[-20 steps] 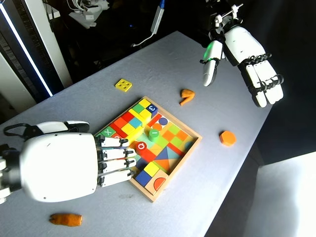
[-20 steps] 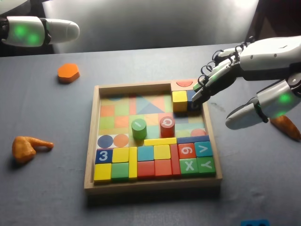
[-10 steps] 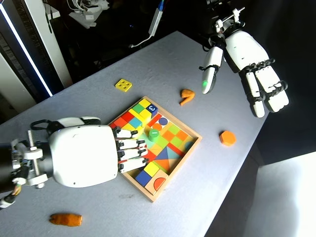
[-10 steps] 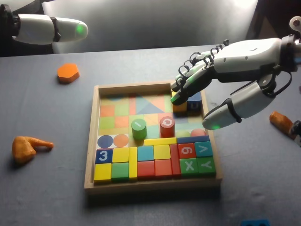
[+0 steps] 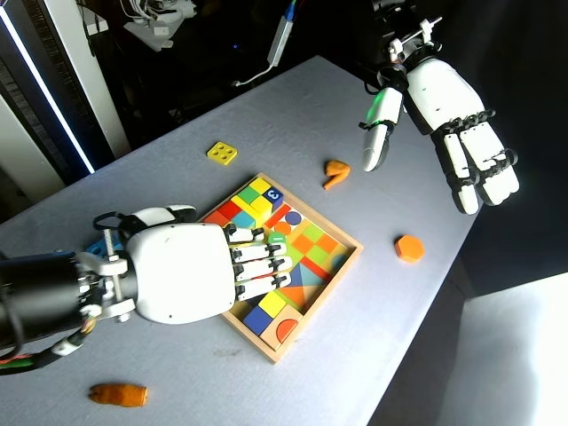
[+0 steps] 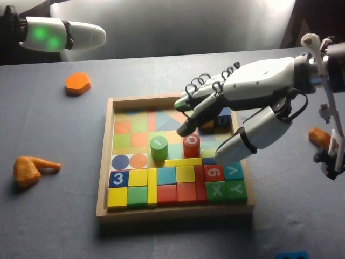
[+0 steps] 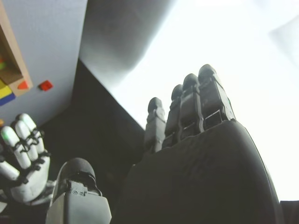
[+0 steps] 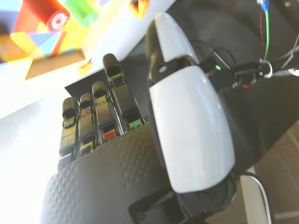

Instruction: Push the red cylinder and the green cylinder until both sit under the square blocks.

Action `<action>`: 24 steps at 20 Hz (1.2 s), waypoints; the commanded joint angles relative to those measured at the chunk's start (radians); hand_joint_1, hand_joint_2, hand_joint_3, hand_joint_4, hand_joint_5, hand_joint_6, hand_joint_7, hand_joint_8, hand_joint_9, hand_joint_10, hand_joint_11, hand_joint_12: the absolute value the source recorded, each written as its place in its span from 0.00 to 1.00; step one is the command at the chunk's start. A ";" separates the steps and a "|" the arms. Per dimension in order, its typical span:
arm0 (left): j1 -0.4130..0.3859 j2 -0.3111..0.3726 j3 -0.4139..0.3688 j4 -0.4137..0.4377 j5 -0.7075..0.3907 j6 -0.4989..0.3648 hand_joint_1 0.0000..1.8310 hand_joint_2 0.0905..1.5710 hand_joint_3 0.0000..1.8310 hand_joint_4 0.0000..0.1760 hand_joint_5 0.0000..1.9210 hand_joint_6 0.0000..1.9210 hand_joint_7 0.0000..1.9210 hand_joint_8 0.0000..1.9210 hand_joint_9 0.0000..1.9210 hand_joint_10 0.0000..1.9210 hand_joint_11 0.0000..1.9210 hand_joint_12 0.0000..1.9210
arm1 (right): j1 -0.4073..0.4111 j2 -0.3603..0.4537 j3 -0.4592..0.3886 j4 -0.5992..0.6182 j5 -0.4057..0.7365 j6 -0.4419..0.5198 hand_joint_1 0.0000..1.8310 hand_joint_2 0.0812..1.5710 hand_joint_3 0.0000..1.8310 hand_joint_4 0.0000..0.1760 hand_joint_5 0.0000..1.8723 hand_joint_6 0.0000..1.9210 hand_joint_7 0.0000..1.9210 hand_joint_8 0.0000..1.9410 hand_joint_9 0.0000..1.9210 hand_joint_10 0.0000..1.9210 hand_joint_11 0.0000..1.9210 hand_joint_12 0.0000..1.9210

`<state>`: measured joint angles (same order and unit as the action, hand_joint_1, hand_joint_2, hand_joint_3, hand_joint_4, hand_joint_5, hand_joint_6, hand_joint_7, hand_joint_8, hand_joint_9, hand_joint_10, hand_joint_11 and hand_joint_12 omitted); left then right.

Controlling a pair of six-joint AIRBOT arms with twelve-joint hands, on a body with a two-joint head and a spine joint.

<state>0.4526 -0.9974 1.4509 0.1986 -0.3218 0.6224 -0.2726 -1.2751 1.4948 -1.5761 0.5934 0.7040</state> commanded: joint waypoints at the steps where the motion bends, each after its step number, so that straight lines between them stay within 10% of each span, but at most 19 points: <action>1: -0.018 -0.003 0.010 -0.017 -0.104 -0.004 0.00 0.61 0.00 0.74 0.05 0.00 0.00 0.00 0.00 0.00 0.00 0.00 | 0.015 0.004 0.004 0.030 0.023 0.020 0.18 0.69 0.00 0.54 0.26 0.00 0.02 0.00 0.00 0.00 0.00 0.16; 11: -0.025 -0.025 0.022 -0.006 -0.087 -0.004 0.00 0.61 0.00 0.42 0.04 0.00 0.00 0.00 0.00 0.00 0.01 0.01 | 0.065 -0.030 0.009 -0.101 0.015 0.045 0.18 0.67 0.00 0.98 0.32 0.01 0.00 0.00 0.00 0.00 0.00 0.00; 14: -0.030 -0.027 0.022 -0.004 -0.085 -0.004 0.00 0.60 0.00 0.44 0.04 0.00 0.00 0.00 0.00 0.00 0.01 0.01 | 0.068 -0.040 0.016 -0.116 0.002 0.044 0.18 0.68 0.00 1.00 0.32 0.00 0.00 0.00 0.00 0.00 0.00 0.00; 15: -0.031 -0.027 0.022 -0.003 -0.085 -0.004 0.00 0.61 0.00 0.58 0.04 0.00 0.00 0.00 0.00 0.00 0.01 0.01 | 0.068 -0.045 0.022 -0.117 -0.001 0.044 0.19 0.67 0.00 0.99 0.32 0.01 0.00 0.00 0.00 0.00 0.00 0.00; 24: -0.033 -0.030 0.021 0.001 -0.083 -0.004 0.00 0.63 0.00 0.53 0.04 0.00 0.00 0.00 0.00 0.00 0.01 0.00 | 0.061 -0.071 0.057 -0.124 -0.047 0.038 0.18 0.68 0.00 1.00 0.31 0.00 0.00 0.00 0.00 0.00 0.00 0.00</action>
<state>0.4370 -1.0260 1.4700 0.2100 -0.2996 0.6209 -0.2214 -1.3491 1.5517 -1.7493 0.5449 0.7372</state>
